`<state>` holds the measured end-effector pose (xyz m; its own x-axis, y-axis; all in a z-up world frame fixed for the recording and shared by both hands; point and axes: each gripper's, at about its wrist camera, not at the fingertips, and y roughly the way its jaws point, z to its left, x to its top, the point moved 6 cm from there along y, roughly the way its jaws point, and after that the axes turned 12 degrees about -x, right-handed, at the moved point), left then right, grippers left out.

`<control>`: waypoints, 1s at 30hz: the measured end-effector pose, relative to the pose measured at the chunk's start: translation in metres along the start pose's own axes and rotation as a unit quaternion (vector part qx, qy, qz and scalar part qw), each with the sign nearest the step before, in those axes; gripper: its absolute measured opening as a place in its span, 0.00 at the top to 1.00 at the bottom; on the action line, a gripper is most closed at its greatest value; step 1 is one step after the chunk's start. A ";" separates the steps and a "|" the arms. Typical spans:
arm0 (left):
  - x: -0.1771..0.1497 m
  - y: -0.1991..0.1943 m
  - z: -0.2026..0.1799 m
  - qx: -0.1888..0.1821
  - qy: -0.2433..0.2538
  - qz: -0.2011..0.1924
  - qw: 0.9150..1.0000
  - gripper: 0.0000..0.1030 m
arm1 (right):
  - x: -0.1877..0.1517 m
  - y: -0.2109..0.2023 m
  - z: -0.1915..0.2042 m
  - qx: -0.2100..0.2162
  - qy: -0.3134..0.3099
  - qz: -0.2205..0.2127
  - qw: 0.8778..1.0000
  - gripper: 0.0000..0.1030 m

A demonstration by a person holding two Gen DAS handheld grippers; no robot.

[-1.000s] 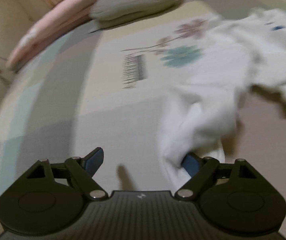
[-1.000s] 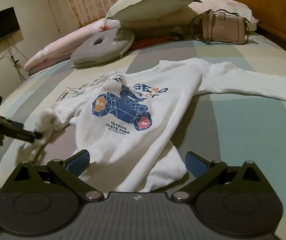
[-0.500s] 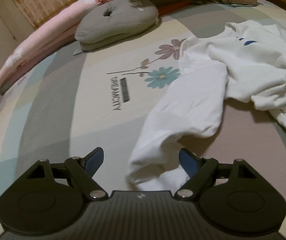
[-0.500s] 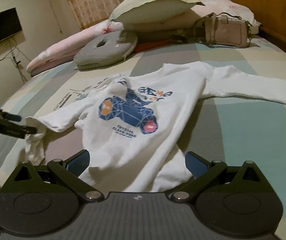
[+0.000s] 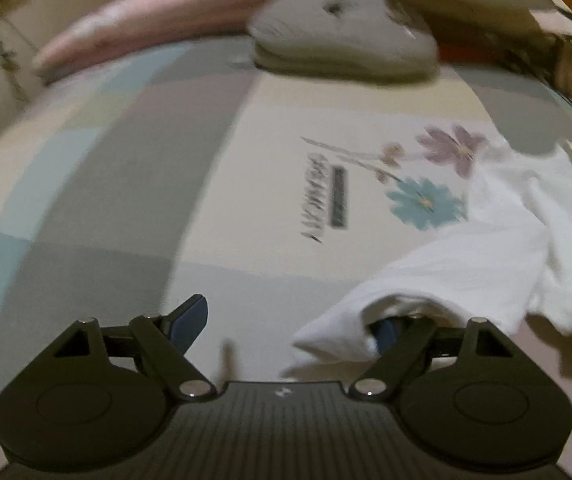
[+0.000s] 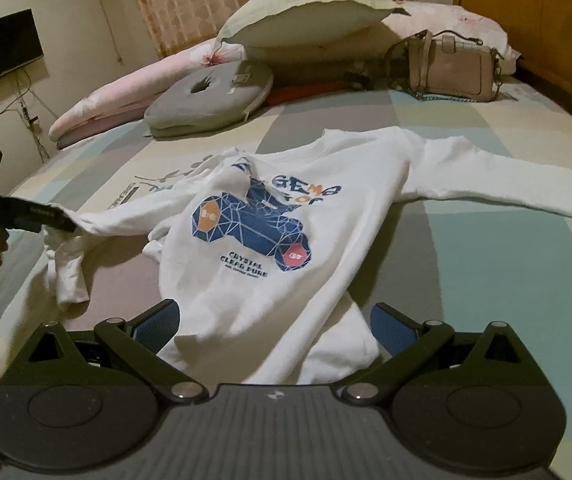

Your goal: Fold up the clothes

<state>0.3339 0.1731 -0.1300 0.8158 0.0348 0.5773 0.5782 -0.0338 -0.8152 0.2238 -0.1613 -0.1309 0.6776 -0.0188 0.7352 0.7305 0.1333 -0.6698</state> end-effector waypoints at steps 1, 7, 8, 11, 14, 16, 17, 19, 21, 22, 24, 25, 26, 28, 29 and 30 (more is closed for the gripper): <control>0.000 0.002 -0.001 0.012 0.013 0.000 1.000 0.19 | 0.000 0.001 0.002 0.002 -0.003 0.001 1.000 0.00; 0.014 0.001 0.020 0.079 -0.010 -0.031 0.996 0.19 | 0.000 0.005 0.004 -0.004 -0.014 -0.001 1.000 0.00; 0.018 -0.001 0.024 0.095 -0.006 -0.039 0.995 0.20 | 0.000 0.005 0.002 -0.005 -0.013 -0.001 1.000 0.00; 0.034 -0.005 0.036 0.131 -0.004 -0.062 0.989 0.21 | 0.002 0.008 -0.002 -0.007 -0.006 -0.001 1.000 0.00; 0.051 -0.008 0.046 0.149 -0.012 -0.079 0.986 0.21 | 0.003 0.012 -0.005 -0.009 -0.004 0.003 1.000 0.00; 0.063 -0.011 0.052 0.168 -0.004 -0.091 0.982 0.21 | 0.002 0.014 -0.005 -0.010 -0.006 0.005 1.000 0.00; 0.070 -0.013 0.055 0.179 0.000 -0.097 0.979 0.21 | 0.003 0.015 -0.005 -0.012 -0.006 0.005 1.000 0.00; 0.084 -0.016 0.060 0.198 0.007 -0.111 0.974 0.21 | 0.004 0.017 -0.006 -0.015 -0.006 0.006 1.000 0.00; 0.096 -0.021 0.064 0.213 0.009 -0.128 0.969 0.21 | 0.005 0.017 -0.008 -0.019 -0.007 0.006 1.000 0.00; 0.102 -0.024 0.066 0.220 0.009 -0.137 0.966 0.21 | 0.006 0.018 -0.008 -0.021 -0.007 0.005 1.000 0.00; 0.111 -0.028 0.069 0.223 0.007 -0.147 0.964 0.21 | 0.007 0.017 -0.009 -0.025 -0.008 0.006 1.000 0.00; 0.112 -0.026 0.070 0.217 0.007 -0.142 0.966 0.20 | 0.007 0.017 -0.009 -0.027 -0.010 0.006 1.000 0.00; 0.111 -0.021 0.070 0.209 0.012 -0.128 0.969 0.20 | 0.008 0.016 -0.009 -0.029 -0.011 0.006 1.000 0.00; 0.108 -0.009 0.072 0.197 0.030 -0.094 0.975 0.20 | 0.008 0.013 -0.008 -0.033 -0.013 0.005 0.999 0.00; 0.103 -0.004 0.073 0.194 0.039 -0.081 0.977 0.20 | 0.009 0.011 -0.008 -0.035 -0.013 0.004 0.999 0.00; 0.098 -0.001 0.072 0.191 0.046 -0.070 0.978 0.20 | 0.009 0.009 -0.008 -0.037 -0.013 0.002 0.999 0.00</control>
<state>0.4125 0.2483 -0.0762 0.7370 -0.0780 0.6713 0.6523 0.3418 -0.6765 0.2372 -0.1680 -0.1310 0.6788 0.0082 0.7342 0.7326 0.0598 -0.6780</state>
